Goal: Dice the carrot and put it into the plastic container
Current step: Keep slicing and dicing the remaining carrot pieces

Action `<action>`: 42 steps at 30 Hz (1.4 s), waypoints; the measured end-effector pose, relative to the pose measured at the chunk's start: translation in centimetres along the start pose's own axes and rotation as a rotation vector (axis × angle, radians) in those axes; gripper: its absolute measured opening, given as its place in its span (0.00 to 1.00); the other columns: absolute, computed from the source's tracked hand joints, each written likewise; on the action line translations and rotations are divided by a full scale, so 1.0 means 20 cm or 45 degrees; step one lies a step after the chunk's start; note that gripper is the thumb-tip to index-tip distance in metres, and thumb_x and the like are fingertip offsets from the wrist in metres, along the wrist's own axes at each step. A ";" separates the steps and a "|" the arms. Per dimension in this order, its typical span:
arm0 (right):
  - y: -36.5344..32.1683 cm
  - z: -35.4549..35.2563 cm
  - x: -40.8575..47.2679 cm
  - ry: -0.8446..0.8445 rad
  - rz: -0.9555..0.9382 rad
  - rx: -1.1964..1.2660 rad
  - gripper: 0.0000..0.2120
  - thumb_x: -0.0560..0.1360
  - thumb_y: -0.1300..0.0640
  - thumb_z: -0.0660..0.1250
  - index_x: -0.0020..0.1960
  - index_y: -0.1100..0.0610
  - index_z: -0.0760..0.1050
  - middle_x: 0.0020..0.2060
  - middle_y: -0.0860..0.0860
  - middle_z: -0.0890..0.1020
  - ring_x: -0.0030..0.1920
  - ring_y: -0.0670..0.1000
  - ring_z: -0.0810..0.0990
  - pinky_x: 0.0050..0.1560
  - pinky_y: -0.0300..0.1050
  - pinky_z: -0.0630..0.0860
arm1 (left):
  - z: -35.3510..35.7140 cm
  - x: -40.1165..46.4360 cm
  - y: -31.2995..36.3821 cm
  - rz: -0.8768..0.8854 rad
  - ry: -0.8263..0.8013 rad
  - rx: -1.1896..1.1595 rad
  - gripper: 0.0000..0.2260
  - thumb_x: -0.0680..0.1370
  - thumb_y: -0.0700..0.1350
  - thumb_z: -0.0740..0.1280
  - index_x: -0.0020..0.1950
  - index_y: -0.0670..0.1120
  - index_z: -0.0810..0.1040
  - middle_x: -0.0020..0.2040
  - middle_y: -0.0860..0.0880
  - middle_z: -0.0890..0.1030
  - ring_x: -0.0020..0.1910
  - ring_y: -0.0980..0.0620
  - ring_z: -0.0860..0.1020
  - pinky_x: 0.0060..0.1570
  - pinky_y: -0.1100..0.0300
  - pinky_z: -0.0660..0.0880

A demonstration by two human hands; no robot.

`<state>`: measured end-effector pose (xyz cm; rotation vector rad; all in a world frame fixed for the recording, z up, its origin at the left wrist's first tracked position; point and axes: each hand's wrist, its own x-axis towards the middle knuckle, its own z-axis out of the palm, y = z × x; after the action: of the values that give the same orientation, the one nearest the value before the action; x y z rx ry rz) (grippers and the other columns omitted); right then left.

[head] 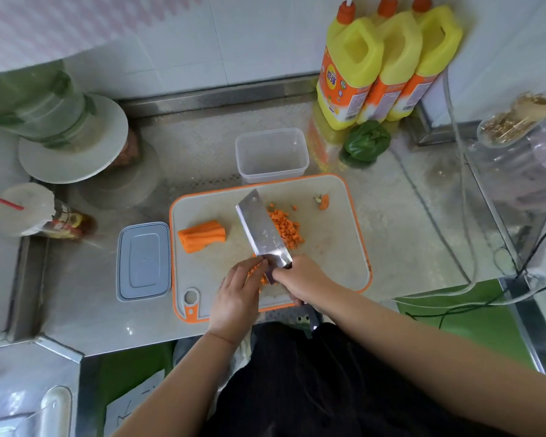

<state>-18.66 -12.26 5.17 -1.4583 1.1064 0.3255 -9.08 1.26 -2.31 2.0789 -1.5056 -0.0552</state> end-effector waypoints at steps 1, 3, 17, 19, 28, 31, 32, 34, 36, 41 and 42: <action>0.00 0.00 0.00 -0.003 0.021 0.044 0.12 0.70 0.56 0.61 0.29 0.58 0.67 0.23 0.56 0.68 0.21 0.52 0.65 0.26 0.42 0.65 | 0.00 -0.01 -0.01 0.024 -0.007 0.052 0.19 0.74 0.33 0.61 0.64 0.41 0.77 0.62 0.45 0.77 0.57 0.43 0.77 0.54 0.52 0.77; 0.00 -0.02 0.00 0.026 0.039 0.089 0.09 0.68 0.58 0.61 0.30 0.58 0.66 0.24 0.57 0.68 0.21 0.52 0.65 0.27 0.42 0.65 | 0.01 -0.02 -0.04 0.008 0.013 0.126 0.18 0.73 0.33 0.66 0.62 0.42 0.78 0.60 0.45 0.79 0.55 0.42 0.78 0.51 0.50 0.78; 0.10 -0.29 0.11 0.030 -0.379 -0.977 0.18 0.77 0.45 0.63 0.36 0.58 0.69 0.31 0.55 0.72 0.33 0.55 0.72 0.31 0.46 0.62 | -0.15 0.08 0.02 -0.858 0.199 -0.126 0.04 0.77 0.45 0.70 0.47 0.46 0.82 0.38 0.52 0.79 0.41 0.49 0.76 0.38 0.57 0.69; 0.10 -0.29 0.11 -0.052 -0.378 -1.051 0.18 0.77 0.46 0.62 0.35 0.58 0.68 0.30 0.54 0.70 0.33 0.54 0.70 0.31 0.46 0.60 | -0.16 0.08 0.04 -0.925 0.333 -0.148 0.06 0.80 0.44 0.64 0.51 0.46 0.80 0.40 0.50 0.80 0.42 0.48 0.77 0.39 0.58 0.68; 0.14 -0.23 0.14 -0.225 -0.452 -1.221 0.17 0.78 0.46 0.61 0.36 0.56 0.68 0.32 0.51 0.71 0.35 0.53 0.71 0.33 0.44 0.63 | -0.15 0.06 0.06 -0.947 0.520 -0.112 0.16 0.77 0.39 0.53 0.58 0.52 0.74 0.52 0.53 0.77 0.52 0.50 0.77 0.47 0.47 0.75; 0.13 -0.28 0.17 -0.125 -0.410 -1.134 0.20 0.78 0.46 0.60 0.34 0.58 0.63 0.29 0.52 0.67 0.30 0.51 0.66 0.30 0.45 0.59 | -0.14 0.05 0.07 -0.994 0.508 -0.117 0.14 0.78 0.38 0.56 0.58 0.51 0.75 0.50 0.53 0.78 0.48 0.50 0.77 0.46 0.50 0.74; 0.12 -0.30 0.19 -0.073 -0.390 -1.105 0.21 0.79 0.46 0.60 0.33 0.57 0.63 0.29 0.52 0.68 0.30 0.51 0.67 0.30 0.45 0.60 | -0.14 0.05 0.08 -0.995 0.497 -0.124 0.14 0.78 0.37 0.57 0.58 0.50 0.75 0.49 0.52 0.78 0.47 0.50 0.77 0.45 0.53 0.73; 0.10 -0.36 0.21 0.029 -0.336 -1.043 0.21 0.79 0.46 0.60 0.32 0.56 0.63 0.28 0.52 0.69 0.30 0.52 0.69 0.29 0.44 0.61 | -0.14 0.06 0.10 -0.996 0.463 -0.136 0.13 0.79 0.34 0.58 0.58 0.46 0.77 0.49 0.50 0.79 0.47 0.51 0.76 0.43 0.61 0.69; 0.09 -0.39 0.24 0.115 -0.289 -0.995 0.20 0.79 0.46 0.60 0.32 0.55 0.63 0.28 0.51 0.69 0.33 0.54 0.71 0.30 0.45 0.61 | -0.13 0.06 0.12 -1.008 0.439 -0.114 0.13 0.79 0.34 0.58 0.58 0.45 0.77 0.49 0.50 0.79 0.46 0.54 0.75 0.43 0.63 0.68; 0.10 -0.40 0.24 0.140 -0.293 -0.947 0.20 0.79 0.47 0.60 0.32 0.55 0.63 0.28 0.51 0.68 0.32 0.54 0.69 0.28 0.44 0.59 | -0.11 0.07 0.14 -0.965 0.370 -0.134 0.11 0.80 0.36 0.59 0.59 0.44 0.77 0.49 0.48 0.80 0.48 0.50 0.78 0.45 0.57 0.71; 0.11 -0.40 0.23 0.123 -0.310 -0.951 0.20 0.79 0.46 0.60 0.32 0.55 0.63 0.28 0.51 0.68 0.30 0.53 0.69 0.28 0.44 0.59 | -0.11 0.07 0.15 -0.958 0.364 -0.143 0.11 0.81 0.36 0.59 0.59 0.44 0.77 0.50 0.48 0.80 0.49 0.50 0.78 0.46 0.59 0.70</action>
<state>-21.13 -21.05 2.38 -2.2652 0.9015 0.5321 -10.33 0.30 1.23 2.3226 -0.4918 -0.1163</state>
